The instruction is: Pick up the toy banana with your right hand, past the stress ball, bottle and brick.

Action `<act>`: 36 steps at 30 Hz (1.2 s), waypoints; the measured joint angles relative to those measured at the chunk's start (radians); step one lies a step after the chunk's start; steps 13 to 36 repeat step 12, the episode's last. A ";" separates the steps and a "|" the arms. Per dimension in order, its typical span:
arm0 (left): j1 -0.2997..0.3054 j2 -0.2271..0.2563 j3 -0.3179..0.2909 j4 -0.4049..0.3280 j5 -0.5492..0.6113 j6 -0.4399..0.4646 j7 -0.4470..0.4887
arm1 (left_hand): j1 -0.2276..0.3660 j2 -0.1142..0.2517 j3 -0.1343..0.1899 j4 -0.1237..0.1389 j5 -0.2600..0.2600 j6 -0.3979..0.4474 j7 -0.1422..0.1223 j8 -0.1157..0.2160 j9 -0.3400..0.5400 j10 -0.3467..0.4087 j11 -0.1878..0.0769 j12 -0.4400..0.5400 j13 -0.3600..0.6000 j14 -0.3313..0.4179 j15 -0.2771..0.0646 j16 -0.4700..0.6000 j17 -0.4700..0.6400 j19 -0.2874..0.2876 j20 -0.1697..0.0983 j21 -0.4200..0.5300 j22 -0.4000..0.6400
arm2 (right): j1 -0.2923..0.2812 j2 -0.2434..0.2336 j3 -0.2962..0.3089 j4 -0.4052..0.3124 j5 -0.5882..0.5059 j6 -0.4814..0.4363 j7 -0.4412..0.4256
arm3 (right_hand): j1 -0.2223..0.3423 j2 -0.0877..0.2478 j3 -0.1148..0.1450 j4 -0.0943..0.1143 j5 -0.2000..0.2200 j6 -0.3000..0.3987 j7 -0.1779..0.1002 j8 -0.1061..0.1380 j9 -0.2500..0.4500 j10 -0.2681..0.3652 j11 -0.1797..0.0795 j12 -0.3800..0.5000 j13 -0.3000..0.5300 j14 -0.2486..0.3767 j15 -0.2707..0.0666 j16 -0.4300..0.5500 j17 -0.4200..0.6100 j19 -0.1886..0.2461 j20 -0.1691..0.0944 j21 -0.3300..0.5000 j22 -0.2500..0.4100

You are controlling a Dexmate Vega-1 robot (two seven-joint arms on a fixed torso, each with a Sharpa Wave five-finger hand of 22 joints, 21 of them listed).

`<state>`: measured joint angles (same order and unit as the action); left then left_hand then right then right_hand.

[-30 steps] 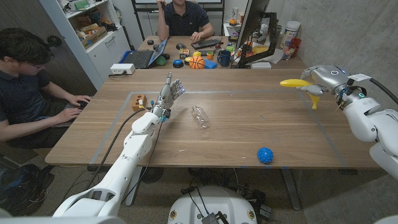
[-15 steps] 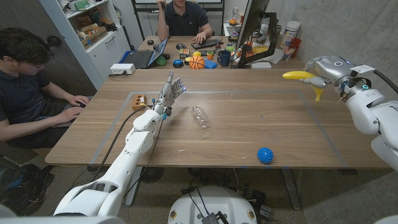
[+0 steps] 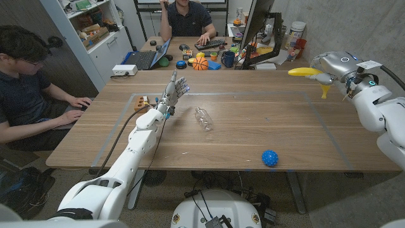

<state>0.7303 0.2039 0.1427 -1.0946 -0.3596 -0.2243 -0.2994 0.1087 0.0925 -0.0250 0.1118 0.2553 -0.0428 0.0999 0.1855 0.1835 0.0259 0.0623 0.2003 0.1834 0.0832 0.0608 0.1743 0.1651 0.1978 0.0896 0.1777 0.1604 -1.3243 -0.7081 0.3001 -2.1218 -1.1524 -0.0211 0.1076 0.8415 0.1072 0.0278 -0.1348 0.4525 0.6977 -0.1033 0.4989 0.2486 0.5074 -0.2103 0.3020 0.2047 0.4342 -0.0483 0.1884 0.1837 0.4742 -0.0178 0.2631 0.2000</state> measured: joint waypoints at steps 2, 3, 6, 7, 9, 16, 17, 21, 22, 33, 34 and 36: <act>-0.005 -0.001 0.000 0.008 0.000 -0.002 -0.004 | 0.000 0.000 0.000 0.000 0.000 0.000 0.000 0.000 0.000 0.000 0.000 0.000 0.000 0.000 0.000 0.000 0.000 0.000 0.000 0.000 0.000 | 0.001 0.000 -0.001 0.000 -0.002 -0.002 0.002 | 0.000 0.000 0.000 0.000 0.000 0.000 0.000 0.000 0.000 0.000 0.000 0.000 0.000 0.000 0.000 0.000 0.000 0.000 0.000 0.000 0.000; -0.006 -0.001 0.000 0.009 0.000 -0.002 -0.004 | 0.000 0.000 0.000 0.000 0.000 0.000 0.000 0.000 0.000 0.000 0.000 0.000 0.000 0.000 0.000 0.000 0.000 0.000 0.000 0.000 0.000 | 0.001 0.000 -0.002 0.000 -0.002 -0.002 0.002 | 0.000 0.000 0.000 0.000 0.000 0.000 0.000 0.000 0.000 0.000 0.000 0.000 0.000 0.000 0.000 0.000 0.000 0.000 0.000 0.000 0.000; -0.009 -0.002 0.000 0.015 0.000 -0.005 -0.008 | 0.000 0.000 0.000 0.000 -0.004 0.000 0.000 0.000 0.000 0.000 0.000 0.000 0.000 0.000 0.000 0.000 0.000 0.000 0.000 0.000 0.000 | 0.001 0.000 -0.002 -0.001 -0.004 -0.004 0.003 | 0.000 0.000 0.000 0.000 0.000 0.000 0.000 -0.001 0.000 0.000 0.000 0.000 0.000 0.000 0.000 0.000 0.000 0.000 0.000 0.000 0.000; -0.010 -0.002 0.000 0.016 0.000 -0.005 -0.008 | 0.000 0.000 0.000 0.000 -0.004 0.000 0.000 0.000 0.000 0.000 0.000 0.000 0.000 0.000 0.000 0.000 0.000 0.000 0.000 0.000 0.000 | 0.000 0.001 -0.002 -0.002 -0.004 -0.005 0.003 | 0.000 0.000 0.000 0.000 0.000 0.000 0.000 -0.002 0.000 0.000 0.000 0.000 0.000 0.000 0.000 0.000 0.000 0.000 0.000 0.000 0.000; -0.010 -0.002 0.000 0.017 -0.001 -0.005 -0.010 | 0.000 0.000 0.000 0.000 -0.004 0.000 0.000 0.000 0.000 0.000 0.000 0.000 0.000 0.000 0.000 0.000 0.000 0.000 0.000 0.000 0.000 | -0.002 0.002 -0.002 -0.004 -0.005 -0.006 0.004 | 0.000 0.000 0.000 0.000 0.000 0.000 0.000 -0.003 0.000 0.000 0.000 0.000 0.000 0.000 0.000 0.000 0.000 0.000 0.000 0.000 0.000; -0.010 -0.002 0.000 0.016 -0.001 -0.006 -0.011 | 0.000 0.000 0.000 0.000 -0.004 0.000 0.000 0.000 0.000 0.000 0.000 0.000 0.000 0.000 0.000 0.000 0.000 0.000 0.000 0.000 0.000 | -0.005 0.003 -0.002 -0.007 -0.006 -0.007 0.004 | 0.000 0.000 0.000 0.000 0.000 0.000 0.000 -0.002 0.000 0.000 0.000 0.000 0.000 0.000 0.000 0.000 0.000 0.000 0.000 0.000 0.000; -0.010 -0.002 0.000 0.016 -0.001 -0.006 -0.011 | 0.000 0.000 0.000 0.000 -0.004 0.000 0.000 0.000 0.000 0.000 0.000 0.000 0.000 0.000 0.000 0.000 0.000 0.000 0.000 0.000 0.000 | -0.005 0.003 -0.002 -0.007 -0.006 -0.007 0.004 | 0.000 0.000 0.000 0.000 0.000 0.000 0.000 -0.002 0.000 0.000 0.000 0.000 0.000 0.000 0.000 0.000 0.000 0.000 0.000 0.000 0.000; -0.010 -0.002 0.000 0.016 -0.001 -0.006 -0.011 | 0.000 0.000 0.000 0.000 -0.004 0.000 0.000 0.000 0.000 0.000 0.000 0.000 0.000 0.000 0.000 0.000 0.000 0.000 0.000 0.000 0.000 | -0.005 0.003 -0.002 -0.007 -0.006 -0.007 0.004 | 0.000 0.000 0.000 0.000 0.000 0.000 0.000 -0.002 0.000 0.000 0.000 0.000 0.000 0.000 0.000 0.000 0.000 0.000 0.000 0.000 0.000; -0.010 -0.002 0.000 0.016 -0.001 -0.006 -0.011 | 0.000 0.000 0.000 0.000 -0.004 0.000 0.000 0.000 0.000 0.000 0.000 0.000 0.000 0.000 0.000 0.000 0.000 0.000 0.000 0.000 0.000 | -0.005 0.003 -0.002 -0.007 -0.006 -0.007 0.004 | 0.000 0.000 0.000 0.000 0.000 0.000 0.000 -0.002 0.000 0.000 0.000 0.000 0.000 0.000 0.000 0.000 0.000 0.000 0.000 0.000 0.000; -0.010 -0.002 0.000 0.016 -0.001 -0.006 -0.011 | 0.000 0.000 0.000 0.000 -0.004 0.000 0.000 0.000 0.000 0.000 0.000 0.000 0.000 0.000 0.000 0.000 0.000 0.000 0.000 0.000 0.000 | -0.005 0.003 -0.002 -0.007 -0.006 -0.007 0.004 | 0.000 0.000 0.000 0.000 0.000 0.000 0.000 -0.002 0.000 0.000 0.000 0.000 0.000 0.000 0.000 0.000 0.000 0.000 0.000 0.000 0.000; -0.010 -0.002 0.000 0.016 -0.001 -0.006 -0.011 | 0.000 0.000 0.000 0.000 -0.004 0.000 0.000 0.000 0.000 0.000 0.000 0.000 0.000 0.000 0.000 0.000 0.000 0.000 0.000 0.000 0.000 | -0.005 0.003 -0.002 -0.007 -0.006 -0.007 0.004 | 0.000 0.000 0.000 0.000 0.000 0.000 0.000 -0.002 0.000 0.000 0.000 0.000 0.000 0.000 0.000 0.000 0.000 0.000 0.000 0.000 0.000; -0.010 -0.002 0.000 0.016 -0.001 -0.006 -0.011 | 0.000 0.000 0.000 0.000 -0.004 0.000 0.000 0.000 0.000 0.000 0.000 0.000 0.000 0.000 0.000 0.000 0.000 0.000 0.000 0.000 0.000 | -0.005 0.003 -0.002 -0.007 -0.006 -0.007 0.004 | 0.000 0.000 0.000 0.000 0.000 0.000 0.000 -0.002 0.000 0.000 0.000 0.000 0.000 0.000 0.000 0.000 0.000 0.000 0.000 0.000 0.000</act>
